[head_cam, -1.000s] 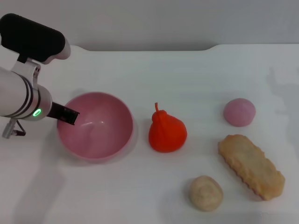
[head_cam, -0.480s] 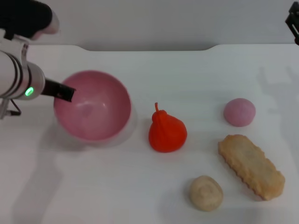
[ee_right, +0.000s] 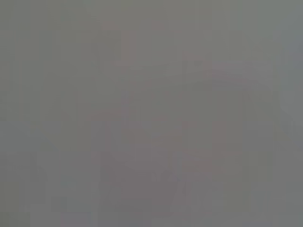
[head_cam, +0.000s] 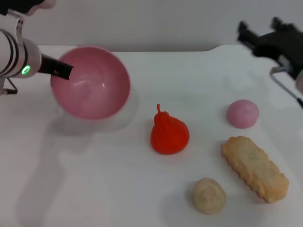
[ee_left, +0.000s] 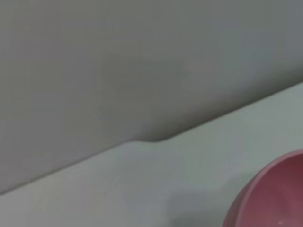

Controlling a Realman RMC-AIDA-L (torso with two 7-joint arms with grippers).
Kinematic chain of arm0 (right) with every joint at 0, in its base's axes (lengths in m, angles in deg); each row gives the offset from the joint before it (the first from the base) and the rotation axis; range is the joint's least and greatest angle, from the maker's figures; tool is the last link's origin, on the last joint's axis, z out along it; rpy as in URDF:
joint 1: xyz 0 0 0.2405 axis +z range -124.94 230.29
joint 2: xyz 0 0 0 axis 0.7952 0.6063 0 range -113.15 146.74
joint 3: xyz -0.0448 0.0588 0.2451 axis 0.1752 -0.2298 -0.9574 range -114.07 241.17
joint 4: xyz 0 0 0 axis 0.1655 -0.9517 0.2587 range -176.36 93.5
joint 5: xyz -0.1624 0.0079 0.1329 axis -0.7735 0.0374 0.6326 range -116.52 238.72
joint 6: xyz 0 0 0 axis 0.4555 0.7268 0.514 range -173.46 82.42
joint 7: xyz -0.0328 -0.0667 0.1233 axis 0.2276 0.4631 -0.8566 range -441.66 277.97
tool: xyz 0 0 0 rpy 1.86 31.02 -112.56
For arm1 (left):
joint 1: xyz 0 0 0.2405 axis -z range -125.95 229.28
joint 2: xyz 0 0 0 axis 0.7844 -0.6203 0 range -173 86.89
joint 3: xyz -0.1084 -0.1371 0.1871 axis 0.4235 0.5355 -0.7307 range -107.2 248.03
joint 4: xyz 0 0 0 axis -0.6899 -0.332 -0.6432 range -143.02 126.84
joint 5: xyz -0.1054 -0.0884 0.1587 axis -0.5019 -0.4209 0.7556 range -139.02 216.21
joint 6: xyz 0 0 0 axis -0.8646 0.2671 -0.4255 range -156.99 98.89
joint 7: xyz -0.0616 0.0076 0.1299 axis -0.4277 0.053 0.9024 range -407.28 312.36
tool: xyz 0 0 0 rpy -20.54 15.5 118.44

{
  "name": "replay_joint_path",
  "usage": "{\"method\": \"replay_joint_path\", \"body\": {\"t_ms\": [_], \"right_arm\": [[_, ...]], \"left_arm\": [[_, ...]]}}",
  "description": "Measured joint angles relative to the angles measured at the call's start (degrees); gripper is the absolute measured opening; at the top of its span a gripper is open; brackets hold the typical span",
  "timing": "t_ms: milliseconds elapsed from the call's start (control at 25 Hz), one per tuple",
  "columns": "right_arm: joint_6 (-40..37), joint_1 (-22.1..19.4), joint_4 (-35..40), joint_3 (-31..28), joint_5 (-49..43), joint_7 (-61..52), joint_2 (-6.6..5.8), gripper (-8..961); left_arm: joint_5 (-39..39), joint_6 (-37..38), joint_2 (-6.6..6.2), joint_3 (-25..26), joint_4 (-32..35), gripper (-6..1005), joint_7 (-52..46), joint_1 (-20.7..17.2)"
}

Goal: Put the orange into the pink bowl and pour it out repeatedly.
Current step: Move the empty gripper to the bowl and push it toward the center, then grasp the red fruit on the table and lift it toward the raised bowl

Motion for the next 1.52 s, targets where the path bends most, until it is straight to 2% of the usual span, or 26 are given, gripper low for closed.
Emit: {"method": "replay_joint_path", "body": {"t_ms": [160,320,560,840,1080,1160,1520], "right_arm": [[11.14,0.31,2.83,-0.39,0.36,-1.43,0.09,818],[18.27,1.25,3.42,-0.61,0.52,-4.79,0.02,818],[27.13,6.63,1.55,0.84,0.77,-7.91,0.22,818],[28.5,13.0,-5.65,4.05,1.33,-11.15,0.39,818],[27.39,15.9,-10.28,4.36,1.81,-12.64,0.4,818],[27.25,18.54,-13.35,4.45,3.81,-12.57,0.4,818],[27.19,22.89,-18.94,4.99,7.67,-12.2,0.4,817]], "left_arm": [[0.36,0.97,-0.01,0.55,-0.25,45,0.07,0.63],[0.41,1.75,-0.04,2.1,-1.63,45,0.61,1.54],[0.42,3.51,-0.08,2.57,-3.58,45,0.92,2.82],[0.5,4.6,-0.09,3.0,-5.97,45,1.65,5.05],[0.5,5.38,-0.17,3.91,-8.03,45,2.48,6.58],[0.5,5.57,-0.1,4.44,-8.86,46,3.13,7.23],[0.49,6.01,-0.18,4.76,-10.17,46,3.49,8.84]]}}
